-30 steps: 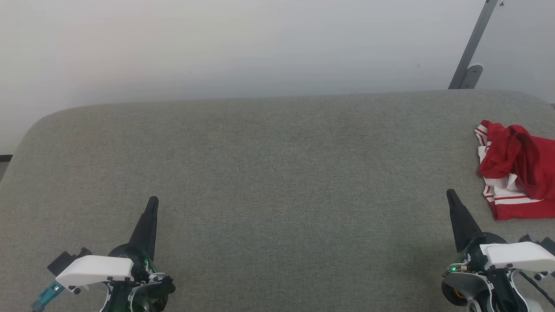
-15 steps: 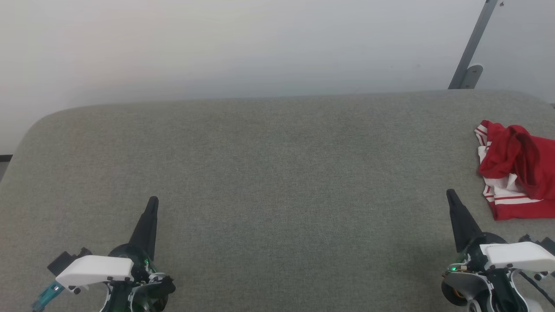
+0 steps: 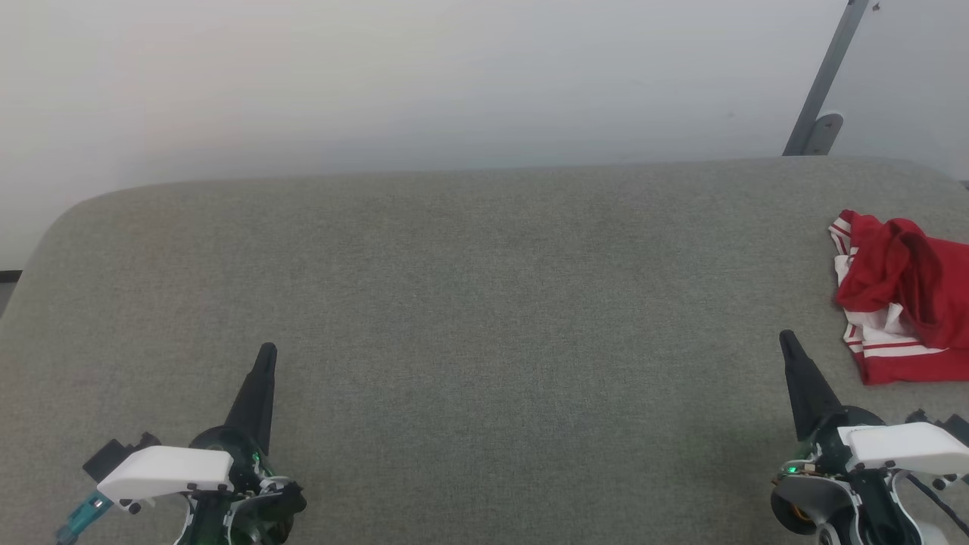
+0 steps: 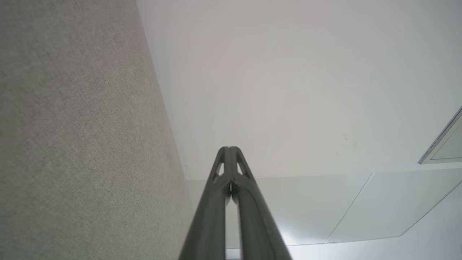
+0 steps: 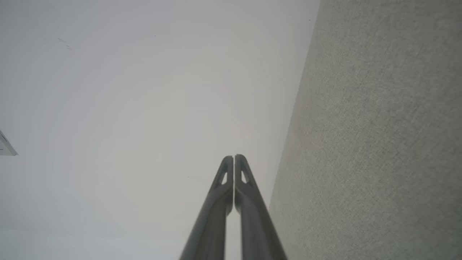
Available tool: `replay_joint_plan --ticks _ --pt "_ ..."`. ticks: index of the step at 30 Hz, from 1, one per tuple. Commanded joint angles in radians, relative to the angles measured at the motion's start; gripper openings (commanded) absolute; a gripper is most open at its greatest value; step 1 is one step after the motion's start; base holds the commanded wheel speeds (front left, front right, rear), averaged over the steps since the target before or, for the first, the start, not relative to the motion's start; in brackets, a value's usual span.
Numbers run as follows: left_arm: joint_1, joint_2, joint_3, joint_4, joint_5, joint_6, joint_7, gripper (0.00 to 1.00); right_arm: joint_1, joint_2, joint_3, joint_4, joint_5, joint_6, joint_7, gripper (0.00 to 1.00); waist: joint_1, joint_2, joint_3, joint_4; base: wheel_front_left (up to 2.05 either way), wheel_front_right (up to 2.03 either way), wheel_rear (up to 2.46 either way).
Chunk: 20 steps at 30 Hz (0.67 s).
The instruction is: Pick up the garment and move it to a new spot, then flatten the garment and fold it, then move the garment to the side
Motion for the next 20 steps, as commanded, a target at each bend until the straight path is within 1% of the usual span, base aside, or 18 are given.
replay_joint_plan --ticks 1,20 --pt "-0.012 -0.002 0.002 -0.001 -0.003 -0.004 0.004 0.00 -0.006 0.003 0.000 0.002 0.005 0.000 0.001 0.00 0.0000 0.0000 0.000 0.000 0.00 0.00 0.00" --pt "-0.012 -0.002 0.002 -0.001 -0.003 -0.004 0.003 0.00 -0.006 0.003 0.000 0.002 0.004 0.000 0.001 0.00 0.0000 0.0000 0.000 0.000 0.00 0.00 0.00"
